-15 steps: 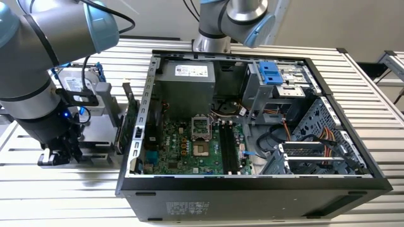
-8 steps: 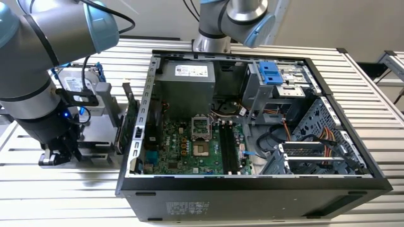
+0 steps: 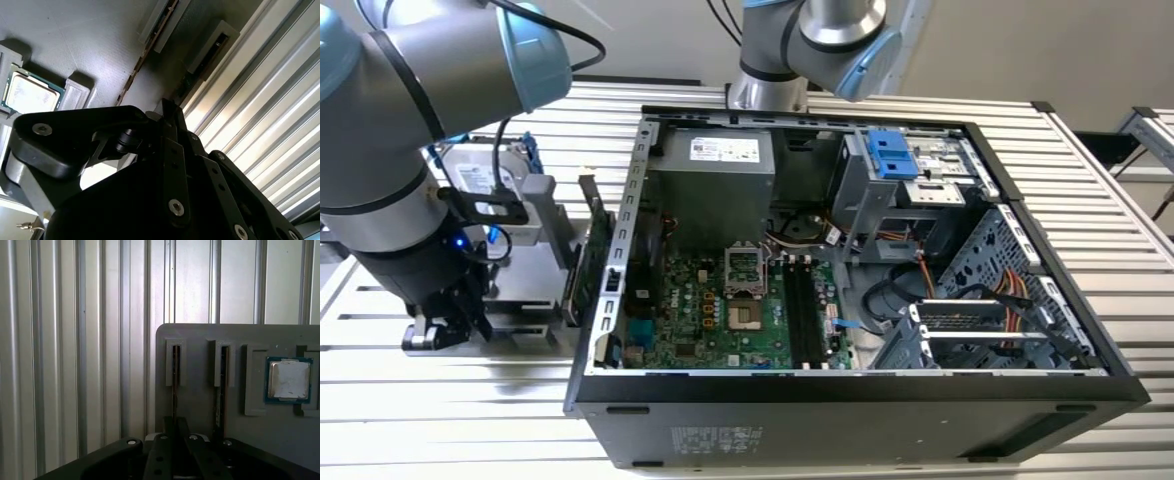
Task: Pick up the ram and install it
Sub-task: 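Pick up the ram and move it above insertion slot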
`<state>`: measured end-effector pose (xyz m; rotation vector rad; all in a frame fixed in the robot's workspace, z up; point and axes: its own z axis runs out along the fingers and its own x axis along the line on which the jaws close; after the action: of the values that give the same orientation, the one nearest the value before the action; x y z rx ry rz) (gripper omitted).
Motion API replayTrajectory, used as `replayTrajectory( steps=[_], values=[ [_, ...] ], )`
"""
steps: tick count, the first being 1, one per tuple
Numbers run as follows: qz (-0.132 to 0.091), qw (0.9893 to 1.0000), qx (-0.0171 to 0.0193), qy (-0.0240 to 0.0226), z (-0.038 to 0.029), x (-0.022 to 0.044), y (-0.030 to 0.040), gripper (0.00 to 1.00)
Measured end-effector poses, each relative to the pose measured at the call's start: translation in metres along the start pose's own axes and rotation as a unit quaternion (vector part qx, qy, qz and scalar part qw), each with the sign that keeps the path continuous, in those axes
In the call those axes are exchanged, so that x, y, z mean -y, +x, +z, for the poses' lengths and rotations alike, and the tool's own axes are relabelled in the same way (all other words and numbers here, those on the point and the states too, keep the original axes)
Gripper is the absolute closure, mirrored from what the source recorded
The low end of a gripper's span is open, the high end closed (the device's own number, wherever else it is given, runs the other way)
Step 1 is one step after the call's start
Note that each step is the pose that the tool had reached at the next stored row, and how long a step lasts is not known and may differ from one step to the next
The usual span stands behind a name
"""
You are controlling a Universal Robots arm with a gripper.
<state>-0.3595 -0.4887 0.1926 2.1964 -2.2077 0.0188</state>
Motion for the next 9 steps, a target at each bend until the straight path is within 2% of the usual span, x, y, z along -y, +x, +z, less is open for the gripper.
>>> replayTrajectory(
  steps=[9],
  values=[
    [0.0, 1.0, 0.0001, 0.0001, 0.0001, 0.0, 0.0004, 1.0]
  ],
)
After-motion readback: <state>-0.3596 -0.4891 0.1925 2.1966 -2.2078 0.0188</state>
